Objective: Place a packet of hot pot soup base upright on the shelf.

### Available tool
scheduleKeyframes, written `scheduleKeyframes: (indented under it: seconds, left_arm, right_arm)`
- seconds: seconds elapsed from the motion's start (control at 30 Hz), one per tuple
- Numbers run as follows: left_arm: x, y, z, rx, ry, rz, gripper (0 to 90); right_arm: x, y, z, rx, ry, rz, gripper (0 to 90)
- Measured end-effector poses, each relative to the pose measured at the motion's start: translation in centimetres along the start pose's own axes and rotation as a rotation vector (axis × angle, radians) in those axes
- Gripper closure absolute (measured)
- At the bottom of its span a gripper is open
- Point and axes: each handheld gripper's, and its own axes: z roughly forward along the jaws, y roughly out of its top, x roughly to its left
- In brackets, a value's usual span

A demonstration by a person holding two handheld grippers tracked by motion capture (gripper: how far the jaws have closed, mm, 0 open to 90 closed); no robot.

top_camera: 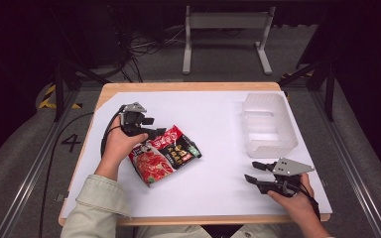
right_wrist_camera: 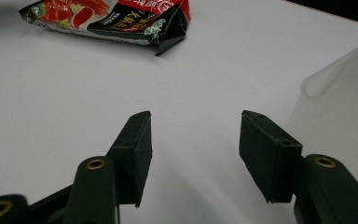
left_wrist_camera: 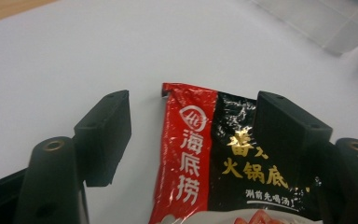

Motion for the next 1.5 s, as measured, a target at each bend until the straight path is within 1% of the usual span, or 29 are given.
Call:
scheduleKeyframes:
  seconds: [0.03, 0.07, 0.13, 0.2, 0.23, 0.3, 0.33, 0.37, 0.4, 0.43, 0.5, 0.53, 0.57, 0.67, 0.83, 0.9, 0.93, 1.03, 1.07, 1.1, 1.13, 1.2, 1.23, 1.27, 1.3, 1.33, 1.37, 1.5]
  left_arm:
    - [0.1, -0.1, 0.4, 0.001, -0.009, -0.003, 30.7]
    - [0.1, -0.2, 0.7, 0.001, -0.01, 0.003, 30.8]
    - [0.3, -0.4, 1.2, 0.008, -0.017, 0.0, 32.3]
    - [0.4, -0.7, 1.7, 0.005, -0.036, -0.03, 33.2]
    - [0.6, -0.8, 2.0, 0.009, -0.041, -0.029, 33.2]
    - [0.8, -1.0, 2.3, 0.015, -0.041, -0.032, 33.0]
    - [1.1, -1.1, 2.6, 0.034, -0.035, -0.033, 33.0]
    - [1.2, -1.3, 2.8, 0.044, -0.031, -0.041, 33.1]
    - [1.4, -1.4, 3.0, 0.052, -0.031, -0.04, 34.1]
    - [1.6, -1.5, 3.3, 0.056, -0.031, -0.052, 35.0]
    - [1.8, -1.6, 3.8, 0.07, -0.067, -0.089, 37.1]
    - [1.8, -1.6, 3.8, 0.07, -0.067, -0.089, 38.1]
    - [1.9, -1.6, 4.0, 0.077, -0.079, -0.109, 38.1]
    - [1.9, -1.5, 4.4, 0.104, -0.073, -0.115, 39.6]
    - [2.3, -1.5, 4.9, 0.151, -0.066, -0.152, 43.9]
    - [2.3, -1.5, 5.2, 0.181, -0.06, -0.147, 45.5]
    - [2.2, -1.5, 5.4, 0.19, -0.057, -0.155, 46.1]
    - [2.2, -1.3, 5.8, 0.225, -0.055, -0.146, 47.3]
    - [2.2, -1.3, 5.9, 0.235, -0.058, -0.154, 47.9]
    - [2.3, -1.3, 5.9, 0.235, -0.057, -0.152, 48.2]
    - [2.3, -1.3, 5.9, 0.234, -0.061, -0.164, 49.1]
    - [2.4, -1.3, 5.9, 0.234, -0.069, -0.167, 50.1]
    - [2.4, -1.3, 5.9, 0.234, -0.075, -0.166, 51.6]
    - [2.3, -1.3, 6.0, 0.237, -0.085, -0.161, 55.2]
    - [2.2, -1.3, 6.1, 0.241, -0.082, -0.156, 59.4]
    - [2.0, -1.3, 6.1, 0.245, -0.078, -0.142, 59.8]
    - [2.0, -1.3, 6.1, 0.248, -0.08, -0.134, 62.4]
    - [1.8, -1.3, 6.1, 0.242, -0.062, -0.122, 66.5]
  right_arm:
    - [0.0, 0.0, 0.0, 0.001, -0.001, 0.0, 44.2]
    - [0.0, 0.0, -0.1, 0.0, -0.002, -0.001, 44.2]
    - [0.1, 0.0, -0.1, 0.002, -0.003, -0.003, 44.1]
    - [0.1, -0.1, -0.1, 0.005, -0.004, -0.006, 44.0]
    - [0.1, -0.1, -0.1, 0.005, -0.003, -0.007, 43.9]
    - [0.1, -0.1, -0.1, 0.005, -0.002, -0.006, 43.8]
    - [0.1, -0.1, -0.1, 0.005, -0.002, -0.005, 43.8]
    - [0.1, -0.2, -0.2, 0.007, -0.003, -0.004, 43.7]
    - [0.1, -0.2, -0.2, 0.007, -0.001, -0.003, 43.6]
    - [0.1, -0.2, -0.2, 0.008, -0.003, -0.001, 43.6]
    - [0.2, -0.3, -0.4, 0.006, -0.007, 0.0, 43.4]
    - [0.2, -0.3, -0.4, 0.006, -0.007, 0.0, 43.4]
    - [0.2, -0.3, -0.4, 0.007, -0.007, 0.002, 43.2]
    - [0.1, -0.5, -0.6, 0.009, -0.012, 0.007, 43.1]
    - [0.2, -0.7, -0.9, 0.008, -0.024, 0.012, 43.1]
    - [0.2, -0.7, -1.0, 0.008, -0.027, 0.014, 43.0]
    - [0.2, -0.8, -1.1, 0.008, -0.03, 0.014, 43.0]
    - [0.2, -0.9, -1.2, 0.009, -0.032, 0.016, 43.0]
    - [0.2, -0.9, -1.3, 0.009, -0.032, 0.016, 43.0]
    - [0.2, -0.9, -1.3, 0.01, -0.033, 0.018, 42.9]
    - [0.2, -1.0, -1.3, 0.011, -0.033, 0.019, 42.9]
    - [0.2, -1.0, -1.3, 0.012, -0.033, 0.018, 42.9]
    - [0.2, -1.0, -1.3, 0.012, -0.033, 0.019, 42.9]
    - [0.2, -1.0, -1.3, 0.013, -0.033, 0.018, 42.9]
    - [0.2, -1.0, -1.2, 0.012, -0.032, 0.02, 42.9]
    - [0.2, -0.9, -1.2, 0.013, -0.032, 0.018, 42.9]
    - [0.3, -0.9, -1.2, 0.013, -0.031, 0.019, 42.9]
    - [0.3, -0.9, -1.2, 0.013, -0.03, 0.019, 42.7]
